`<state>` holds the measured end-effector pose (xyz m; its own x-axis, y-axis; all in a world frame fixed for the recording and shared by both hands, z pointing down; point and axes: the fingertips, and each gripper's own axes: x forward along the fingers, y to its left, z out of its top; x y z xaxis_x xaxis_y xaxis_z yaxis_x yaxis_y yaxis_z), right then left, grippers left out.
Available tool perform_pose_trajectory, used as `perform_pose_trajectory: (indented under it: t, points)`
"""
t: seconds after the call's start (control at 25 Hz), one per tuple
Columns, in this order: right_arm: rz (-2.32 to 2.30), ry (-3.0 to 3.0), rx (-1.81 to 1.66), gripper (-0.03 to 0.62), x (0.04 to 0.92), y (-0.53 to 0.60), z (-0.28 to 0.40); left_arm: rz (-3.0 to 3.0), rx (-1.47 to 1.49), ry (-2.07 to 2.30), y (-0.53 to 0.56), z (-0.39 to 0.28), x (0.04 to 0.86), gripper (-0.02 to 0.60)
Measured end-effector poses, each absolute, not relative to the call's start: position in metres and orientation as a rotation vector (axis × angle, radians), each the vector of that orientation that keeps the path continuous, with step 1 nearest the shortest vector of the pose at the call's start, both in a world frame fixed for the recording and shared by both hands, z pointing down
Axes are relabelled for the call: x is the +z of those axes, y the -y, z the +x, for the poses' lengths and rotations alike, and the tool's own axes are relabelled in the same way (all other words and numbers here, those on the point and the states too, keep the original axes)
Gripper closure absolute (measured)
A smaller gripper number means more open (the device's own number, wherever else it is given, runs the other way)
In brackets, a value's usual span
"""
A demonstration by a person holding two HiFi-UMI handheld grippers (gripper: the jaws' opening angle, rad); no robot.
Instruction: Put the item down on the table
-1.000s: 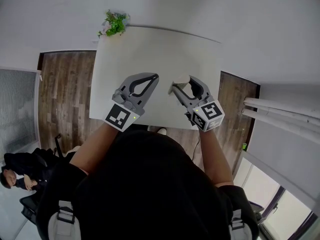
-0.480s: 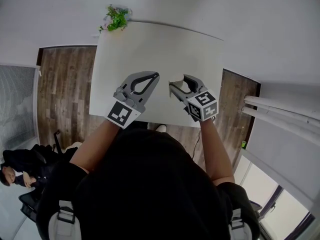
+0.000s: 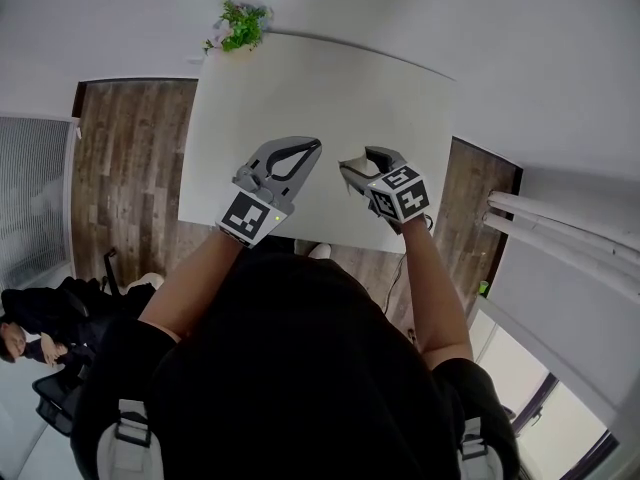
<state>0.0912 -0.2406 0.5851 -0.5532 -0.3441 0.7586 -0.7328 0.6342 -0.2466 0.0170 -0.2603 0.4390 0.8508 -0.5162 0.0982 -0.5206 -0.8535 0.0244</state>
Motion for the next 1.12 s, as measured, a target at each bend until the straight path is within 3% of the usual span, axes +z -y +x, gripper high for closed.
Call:
perform_pose_trajectory:
  t: [1.12]
  points:
    - [0.485,1.818,0.650,0.336,0.727,0.250,0.071,2.914,0.269,0.792,0.297,0.019,0.546,0.588]
